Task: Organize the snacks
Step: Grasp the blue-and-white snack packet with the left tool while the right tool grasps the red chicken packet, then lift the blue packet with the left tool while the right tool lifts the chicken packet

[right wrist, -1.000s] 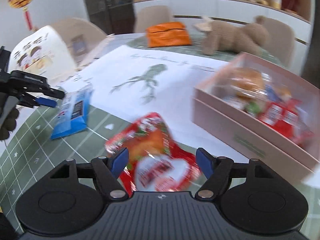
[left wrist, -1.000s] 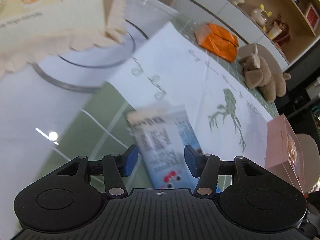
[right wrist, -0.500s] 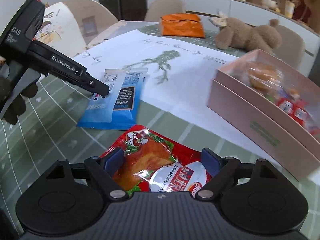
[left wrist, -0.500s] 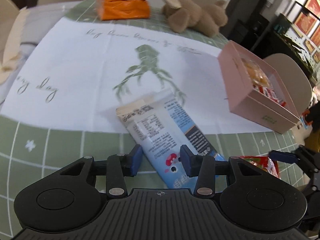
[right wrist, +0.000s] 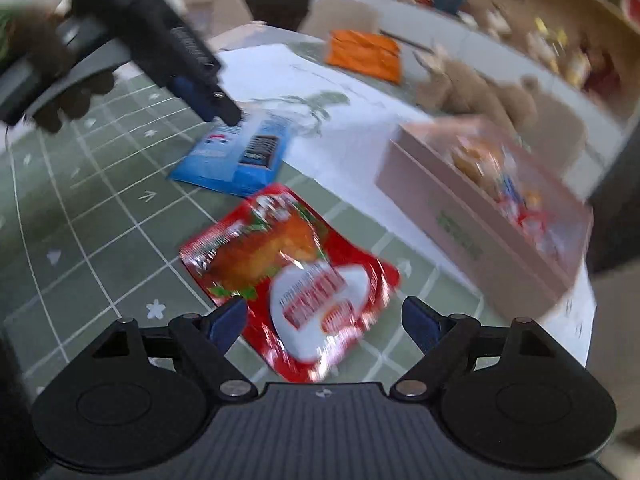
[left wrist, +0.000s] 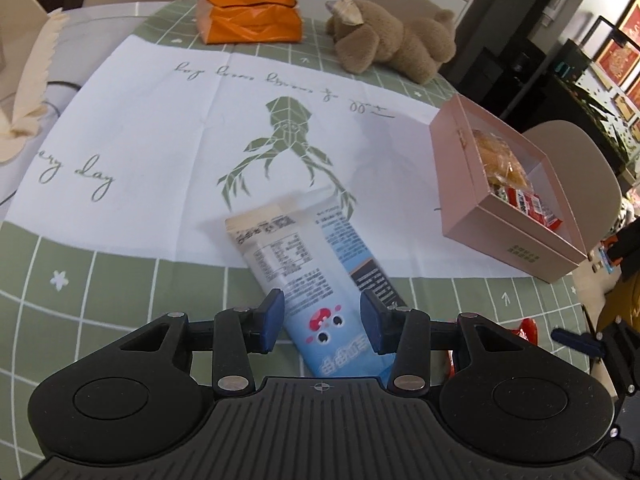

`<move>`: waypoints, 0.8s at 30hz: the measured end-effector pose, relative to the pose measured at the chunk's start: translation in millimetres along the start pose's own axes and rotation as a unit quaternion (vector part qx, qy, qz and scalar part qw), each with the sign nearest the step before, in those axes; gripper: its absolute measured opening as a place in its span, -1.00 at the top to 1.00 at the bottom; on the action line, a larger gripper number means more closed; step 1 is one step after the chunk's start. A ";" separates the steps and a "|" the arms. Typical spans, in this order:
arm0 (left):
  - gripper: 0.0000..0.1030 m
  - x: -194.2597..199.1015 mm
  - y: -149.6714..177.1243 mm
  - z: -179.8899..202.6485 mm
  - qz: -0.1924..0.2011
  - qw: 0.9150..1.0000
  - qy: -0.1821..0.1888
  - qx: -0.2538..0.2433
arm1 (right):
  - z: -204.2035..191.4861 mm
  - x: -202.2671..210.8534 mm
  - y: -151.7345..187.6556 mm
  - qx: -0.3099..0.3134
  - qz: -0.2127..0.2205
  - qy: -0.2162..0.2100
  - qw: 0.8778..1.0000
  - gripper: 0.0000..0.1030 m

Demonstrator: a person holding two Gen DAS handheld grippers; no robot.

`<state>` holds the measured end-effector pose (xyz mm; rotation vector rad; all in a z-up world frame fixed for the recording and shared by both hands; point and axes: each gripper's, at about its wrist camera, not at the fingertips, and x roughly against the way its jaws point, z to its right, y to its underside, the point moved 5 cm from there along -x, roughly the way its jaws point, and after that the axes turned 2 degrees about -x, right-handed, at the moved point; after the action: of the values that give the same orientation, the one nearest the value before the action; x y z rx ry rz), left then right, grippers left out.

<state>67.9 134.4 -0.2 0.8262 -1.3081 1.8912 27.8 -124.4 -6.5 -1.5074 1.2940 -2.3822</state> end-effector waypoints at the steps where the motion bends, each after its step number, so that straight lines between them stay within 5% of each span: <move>1: 0.11 0.8 0.9 -1.0 0.000 1.000 0.000 0.001 | -6.6 -1.1 -3.8 0.023 0.013 0.004 1.000 -0.65; 6: 0.11 1.0 4.5 -8.5 -0.004 1.000 0.004 0.024 | -17.7 -27.6 -21.2 0.066 0.028 0.020 0.997 -0.65; 15: 0.11 -18.6 -12.6 -19.2 0.014 0.996 0.014 0.087 | 43.2 -56.4 -22.5 -0.139 -0.020 0.019 0.990 -0.65; 18: 0.10 -32.5 -21.6 1.6 0.007 0.999 0.024 0.044 | 50.3 -54.9 -11.6 -0.195 -0.026 -0.005 0.980 -0.66; 24: 0.07 -53.7 -15.8 55.4 -0.042 0.994 0.044 -0.086 | 41.8 -46.6 -11.0 -0.200 -0.022 -0.012 0.979 -0.64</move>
<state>117.7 76.4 -19.2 0.6910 -1.3393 1.7033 88.4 -122.9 -25.7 -1.6625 1.8375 -2.2111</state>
